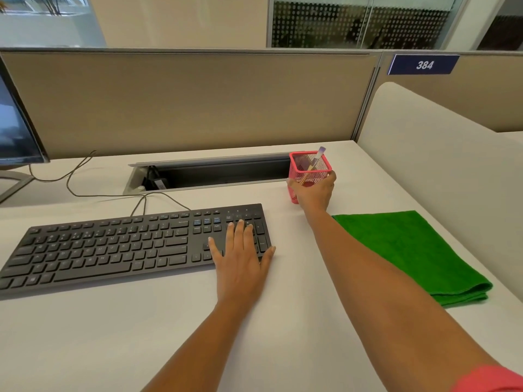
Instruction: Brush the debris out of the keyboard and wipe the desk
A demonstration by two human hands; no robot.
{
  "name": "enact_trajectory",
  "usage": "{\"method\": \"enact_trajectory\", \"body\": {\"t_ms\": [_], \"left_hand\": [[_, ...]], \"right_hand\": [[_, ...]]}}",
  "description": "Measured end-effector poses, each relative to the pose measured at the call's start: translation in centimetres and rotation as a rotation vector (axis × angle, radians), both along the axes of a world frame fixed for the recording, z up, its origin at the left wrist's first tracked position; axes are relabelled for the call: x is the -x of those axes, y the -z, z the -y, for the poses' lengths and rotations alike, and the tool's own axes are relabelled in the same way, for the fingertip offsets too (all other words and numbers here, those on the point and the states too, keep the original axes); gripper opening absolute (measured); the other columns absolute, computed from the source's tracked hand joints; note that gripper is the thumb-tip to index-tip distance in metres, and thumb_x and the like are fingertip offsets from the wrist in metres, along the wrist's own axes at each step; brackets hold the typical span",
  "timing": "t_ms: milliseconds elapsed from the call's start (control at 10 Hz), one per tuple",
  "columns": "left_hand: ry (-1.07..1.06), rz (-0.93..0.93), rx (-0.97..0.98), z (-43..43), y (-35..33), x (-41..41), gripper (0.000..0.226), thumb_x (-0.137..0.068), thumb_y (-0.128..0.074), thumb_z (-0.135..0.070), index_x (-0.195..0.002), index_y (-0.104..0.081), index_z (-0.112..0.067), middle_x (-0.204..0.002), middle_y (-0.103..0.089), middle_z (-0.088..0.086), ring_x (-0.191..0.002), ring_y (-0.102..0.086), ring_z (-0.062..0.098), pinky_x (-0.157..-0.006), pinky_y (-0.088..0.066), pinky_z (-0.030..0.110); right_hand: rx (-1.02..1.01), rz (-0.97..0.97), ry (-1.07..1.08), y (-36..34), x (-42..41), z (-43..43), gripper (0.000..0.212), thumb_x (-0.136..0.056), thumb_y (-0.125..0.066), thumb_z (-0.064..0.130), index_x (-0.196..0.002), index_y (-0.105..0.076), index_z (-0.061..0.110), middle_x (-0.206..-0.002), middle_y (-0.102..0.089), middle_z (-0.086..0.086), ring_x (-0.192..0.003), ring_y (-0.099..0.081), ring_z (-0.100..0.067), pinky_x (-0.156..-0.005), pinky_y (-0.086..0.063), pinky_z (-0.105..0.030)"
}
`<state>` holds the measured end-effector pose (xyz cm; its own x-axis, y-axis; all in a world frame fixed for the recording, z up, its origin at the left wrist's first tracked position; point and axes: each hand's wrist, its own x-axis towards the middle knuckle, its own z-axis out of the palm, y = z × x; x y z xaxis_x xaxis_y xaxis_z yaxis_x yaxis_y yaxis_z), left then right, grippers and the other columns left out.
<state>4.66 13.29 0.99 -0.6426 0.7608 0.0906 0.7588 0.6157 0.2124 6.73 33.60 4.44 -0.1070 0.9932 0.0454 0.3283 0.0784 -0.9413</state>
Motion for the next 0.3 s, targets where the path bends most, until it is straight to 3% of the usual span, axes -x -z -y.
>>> {"method": "enact_trajectory", "body": {"t_ms": [100, 200, 300], "left_hand": [[-0.004, 0.007, -0.009, 0.0, -0.2, 0.0, 0.072, -0.093, -0.012, -0.06, -0.152, -0.009, -0.018, -0.16, -0.003, -0.001, -0.147, 0.004, 0.017, -0.114, 0.008, 0.051], [0.002, 0.02, -0.03, 0.2, -0.2, -0.2, 0.069, -0.096, -0.017, -0.058, -0.151, -0.01, -0.018, -0.16, -0.004, 0.0, -0.147, 0.004, 0.017, -0.114, 0.009, 0.051], [-0.002, 0.032, -0.068, 0.4, -0.5, -0.1, 0.066, -0.097, -0.02, -0.056, -0.151, -0.013, -0.018, -0.16, -0.004, 0.0, -0.147, 0.004, 0.017, -0.114, 0.01, 0.051]], "right_hand": [[-0.002, -0.012, 0.007, 0.2, -0.4, 0.8, 0.101, -0.071, -0.079, 0.036, -0.145, -0.015, 0.013, -0.144, -0.031, -0.011, -0.133, -0.036, -0.025, -0.107, -0.038, -0.038], [-0.005, -0.015, 0.032, 0.6, -1.0, 2.1, 0.101, -0.071, -0.077, 0.042, -0.146, -0.015, 0.013, -0.148, -0.027, -0.012, -0.135, -0.033, -0.028, -0.109, -0.037, -0.043], [-0.088, 0.04, 0.037, 1.0, -2.1, 5.0, 0.089, -0.079, -0.07, 0.04, -0.145, -0.019, 0.01, -0.148, -0.029, -0.012, -0.136, -0.032, -0.028, -0.111, -0.035, -0.044]]}}
